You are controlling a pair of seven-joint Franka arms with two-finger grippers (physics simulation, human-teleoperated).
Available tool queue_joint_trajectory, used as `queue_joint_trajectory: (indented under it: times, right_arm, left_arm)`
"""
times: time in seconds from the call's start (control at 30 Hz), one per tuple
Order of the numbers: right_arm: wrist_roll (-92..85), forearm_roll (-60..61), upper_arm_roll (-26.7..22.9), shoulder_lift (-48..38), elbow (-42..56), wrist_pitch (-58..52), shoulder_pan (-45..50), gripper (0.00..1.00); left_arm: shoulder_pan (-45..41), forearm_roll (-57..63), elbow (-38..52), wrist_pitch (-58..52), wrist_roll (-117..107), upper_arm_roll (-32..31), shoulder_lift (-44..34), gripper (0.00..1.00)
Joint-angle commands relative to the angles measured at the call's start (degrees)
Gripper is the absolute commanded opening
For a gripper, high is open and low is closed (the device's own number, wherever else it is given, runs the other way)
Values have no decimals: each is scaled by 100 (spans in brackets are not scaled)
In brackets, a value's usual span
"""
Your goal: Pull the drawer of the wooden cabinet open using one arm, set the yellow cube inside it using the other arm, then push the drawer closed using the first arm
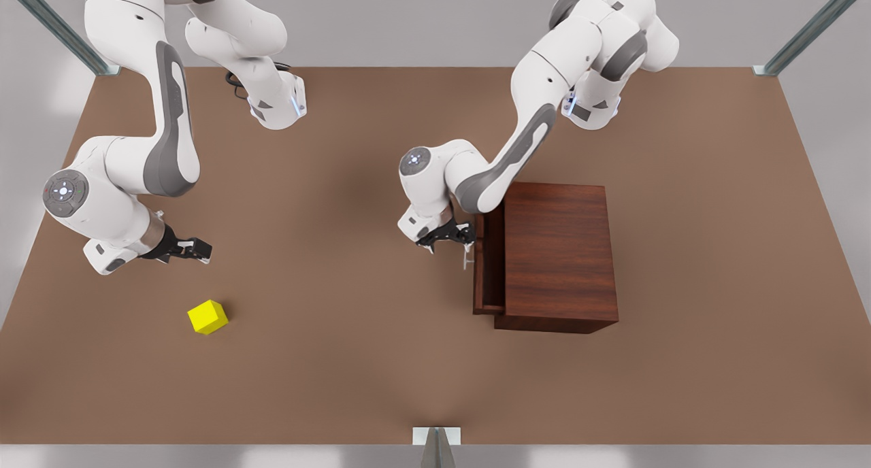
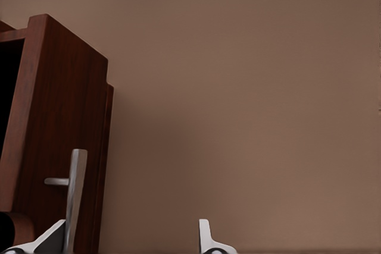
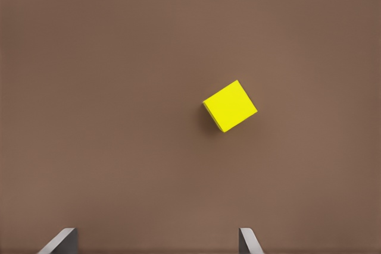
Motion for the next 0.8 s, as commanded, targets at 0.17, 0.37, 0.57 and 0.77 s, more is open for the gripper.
queue_joint_trajectory:
  times: [0.17,0.37,0.57,0.77]
  right_arm:
    - [-11,8,-3,-5,5,-2,0,100]
    - [-20,16,-3,3,146,-90,-17,100]
    - [-2,16,-3,126,278,-160,0,100]
    - [68,60,-3,162,313,-169,-17,100]
  left_arm:
    - [-146,-176,83,-33,-70,-56,48,100]
    - [-251,-185,233,-50,-167,-56,154,100]
    - [-269,-194,365,-68,-229,-56,215,100]
    - [-392,-203,585,-86,-519,-56,347,100]
